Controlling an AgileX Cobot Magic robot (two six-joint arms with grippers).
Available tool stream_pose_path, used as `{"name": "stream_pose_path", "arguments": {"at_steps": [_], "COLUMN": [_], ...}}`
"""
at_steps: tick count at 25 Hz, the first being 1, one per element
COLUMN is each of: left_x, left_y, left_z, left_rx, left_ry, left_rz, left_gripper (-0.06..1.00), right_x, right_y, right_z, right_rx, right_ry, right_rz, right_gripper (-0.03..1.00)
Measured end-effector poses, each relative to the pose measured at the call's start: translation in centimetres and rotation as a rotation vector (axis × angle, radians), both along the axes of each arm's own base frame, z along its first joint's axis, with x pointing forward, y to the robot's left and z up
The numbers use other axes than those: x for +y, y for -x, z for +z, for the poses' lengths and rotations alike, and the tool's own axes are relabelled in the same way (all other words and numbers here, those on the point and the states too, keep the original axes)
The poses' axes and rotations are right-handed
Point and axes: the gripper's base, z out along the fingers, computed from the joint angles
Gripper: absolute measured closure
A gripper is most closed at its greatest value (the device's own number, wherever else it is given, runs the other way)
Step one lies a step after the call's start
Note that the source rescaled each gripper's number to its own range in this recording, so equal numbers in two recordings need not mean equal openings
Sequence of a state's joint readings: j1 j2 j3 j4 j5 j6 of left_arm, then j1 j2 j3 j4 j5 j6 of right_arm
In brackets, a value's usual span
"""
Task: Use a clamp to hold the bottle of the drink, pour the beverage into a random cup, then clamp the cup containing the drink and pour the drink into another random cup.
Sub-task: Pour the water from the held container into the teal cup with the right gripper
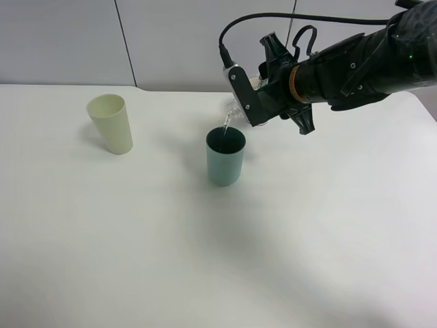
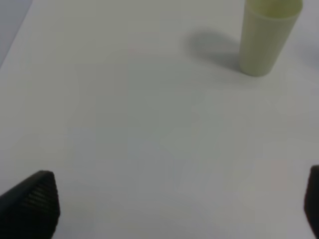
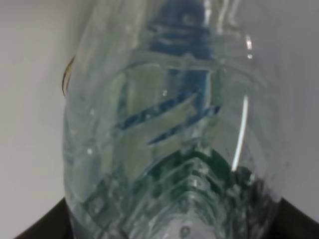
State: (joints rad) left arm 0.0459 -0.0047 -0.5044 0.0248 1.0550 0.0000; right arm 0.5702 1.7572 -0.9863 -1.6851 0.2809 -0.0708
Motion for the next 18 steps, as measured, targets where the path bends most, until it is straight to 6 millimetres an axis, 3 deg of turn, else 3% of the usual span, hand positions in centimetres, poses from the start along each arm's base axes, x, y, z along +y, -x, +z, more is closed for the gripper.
{"name": "stream_pose_path", "arguments": {"at_steps": [18], "left_x": [0.0], "left_y": [0.0], "left_z": [0.0], "left_rx": [0.0], "left_ry": [0.0], "left_rz": [0.0], "left_gripper": [-0.06], "right_x": [0.06], "right_y": [-0.05], "right_z": [0.08], "right_rx": [-0.018], "right_ry": [0.028], "right_rz": [0.028], "right_gripper": [0.97]}}
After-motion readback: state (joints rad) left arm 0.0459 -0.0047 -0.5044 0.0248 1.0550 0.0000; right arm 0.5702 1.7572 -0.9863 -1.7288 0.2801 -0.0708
